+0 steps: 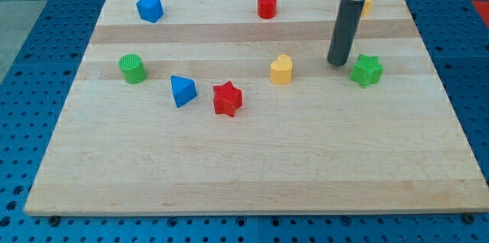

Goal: Slightly push the green star towards the right side of the board

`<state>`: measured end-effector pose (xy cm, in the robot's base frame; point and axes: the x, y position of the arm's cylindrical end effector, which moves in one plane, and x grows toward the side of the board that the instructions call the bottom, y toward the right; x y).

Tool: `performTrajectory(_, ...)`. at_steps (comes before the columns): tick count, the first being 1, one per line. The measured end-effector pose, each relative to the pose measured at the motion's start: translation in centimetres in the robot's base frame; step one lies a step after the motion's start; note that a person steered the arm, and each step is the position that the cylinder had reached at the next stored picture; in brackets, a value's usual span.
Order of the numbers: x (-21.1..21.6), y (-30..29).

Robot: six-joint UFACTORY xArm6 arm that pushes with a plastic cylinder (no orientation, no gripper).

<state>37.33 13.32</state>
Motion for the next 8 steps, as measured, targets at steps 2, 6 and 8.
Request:
performTrajectory(2, 2.1, -1.0)
performTrajectory(6, 2.7, 0.8)
performTrajectory(8, 2.7, 2.3)
